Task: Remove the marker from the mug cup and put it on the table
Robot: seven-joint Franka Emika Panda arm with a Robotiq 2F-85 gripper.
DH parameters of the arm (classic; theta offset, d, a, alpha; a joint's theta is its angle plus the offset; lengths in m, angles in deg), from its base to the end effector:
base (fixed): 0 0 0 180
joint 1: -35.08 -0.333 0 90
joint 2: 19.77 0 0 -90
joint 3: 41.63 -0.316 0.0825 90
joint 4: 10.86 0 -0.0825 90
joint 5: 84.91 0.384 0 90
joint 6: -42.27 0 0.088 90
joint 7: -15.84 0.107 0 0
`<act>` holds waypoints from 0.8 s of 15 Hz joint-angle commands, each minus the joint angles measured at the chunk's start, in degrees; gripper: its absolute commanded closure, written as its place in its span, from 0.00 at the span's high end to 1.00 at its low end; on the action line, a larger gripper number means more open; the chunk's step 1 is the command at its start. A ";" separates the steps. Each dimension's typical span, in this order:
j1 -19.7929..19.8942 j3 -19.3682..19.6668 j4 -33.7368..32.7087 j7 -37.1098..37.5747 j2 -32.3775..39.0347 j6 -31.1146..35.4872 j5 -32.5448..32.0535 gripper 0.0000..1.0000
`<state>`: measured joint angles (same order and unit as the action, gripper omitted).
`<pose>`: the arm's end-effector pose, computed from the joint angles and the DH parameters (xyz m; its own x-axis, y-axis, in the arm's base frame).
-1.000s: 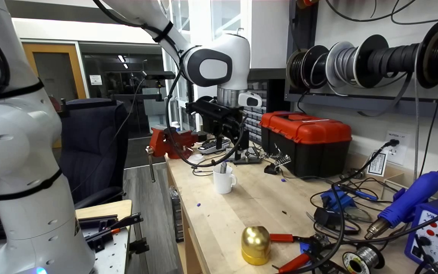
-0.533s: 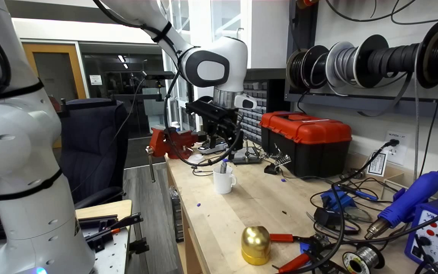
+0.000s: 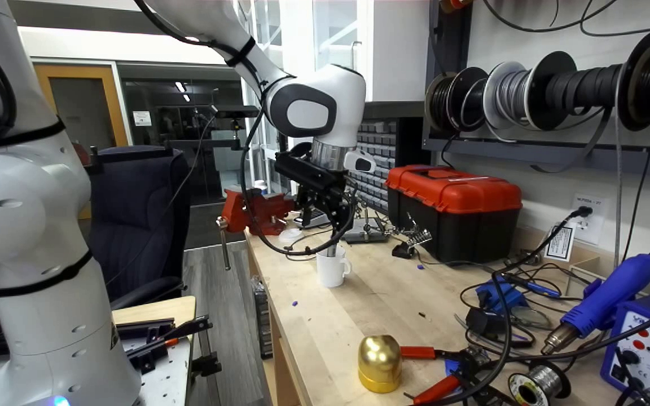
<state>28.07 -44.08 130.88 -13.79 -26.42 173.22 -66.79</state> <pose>0.4484 0.0819 0.3304 0.8949 0.4457 0.0243 0.4386 -0.8679 -0.2333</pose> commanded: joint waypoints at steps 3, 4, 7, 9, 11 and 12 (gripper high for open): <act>-0.12 0.28 1.12 -5.87 0.74 0.76 1.71 1.00; -0.09 0.20 0.95 -6.69 1.01 1.04 1.56 1.00; -0.03 -0.01 0.48 -9.05 1.80 1.46 1.19 1.00; -0.02 -0.06 0.40 -10.32 2.07 1.49 1.30 1.00; -0.04 -0.08 0.41 -11.84 2.34 1.75 1.52 1.00; -0.04 -0.09 0.30 -12.66 2.61 1.94 1.70 1.00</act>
<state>28.07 -44.09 131.51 -23.46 -24.71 173.82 -66.26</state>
